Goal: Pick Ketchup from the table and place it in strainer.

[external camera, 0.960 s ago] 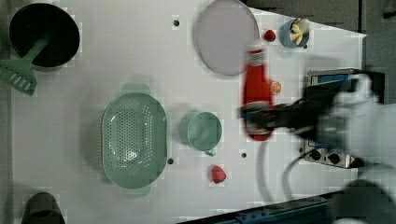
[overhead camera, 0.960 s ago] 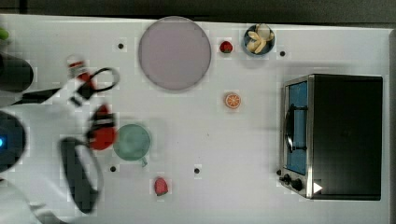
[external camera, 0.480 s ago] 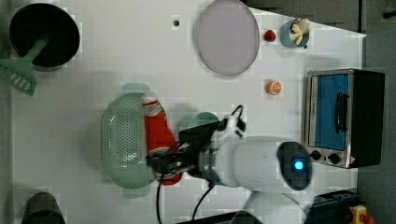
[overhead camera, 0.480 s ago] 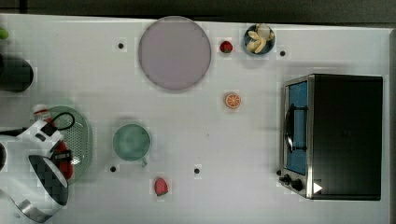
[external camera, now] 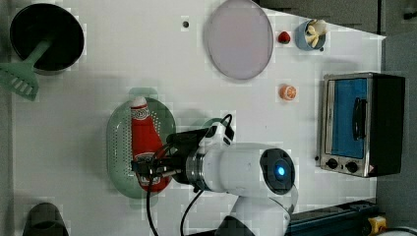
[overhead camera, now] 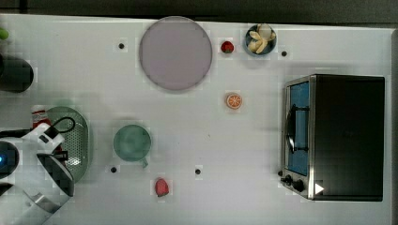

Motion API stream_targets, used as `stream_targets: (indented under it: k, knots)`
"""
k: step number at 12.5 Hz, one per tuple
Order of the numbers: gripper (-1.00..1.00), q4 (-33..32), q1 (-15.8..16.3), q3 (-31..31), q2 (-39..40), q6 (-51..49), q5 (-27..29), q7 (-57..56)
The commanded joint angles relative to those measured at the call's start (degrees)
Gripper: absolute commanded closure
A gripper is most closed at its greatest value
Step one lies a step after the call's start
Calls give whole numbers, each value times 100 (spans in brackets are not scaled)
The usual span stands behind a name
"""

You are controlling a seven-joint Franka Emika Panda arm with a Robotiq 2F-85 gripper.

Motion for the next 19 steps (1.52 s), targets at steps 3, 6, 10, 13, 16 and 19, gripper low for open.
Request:
stream_targets:
  k: [3,6,10,13,16,19]
  knots:
    - [-97,21,-14,-117,132,254,-577,763]
    - [-100,30,-103,-119,-183,234,-547,1092]
    - [-100,210,-595,-122,-1269,-897,-462,1206]
    - [-100,512,-1095,-241,-2034,-2449,-35,1148]
    - [-100,795,-1501,-776,-2643,-3378,358,1132]
    - [-100,881,-1713,-1661,-3100,-3624,392,1001]
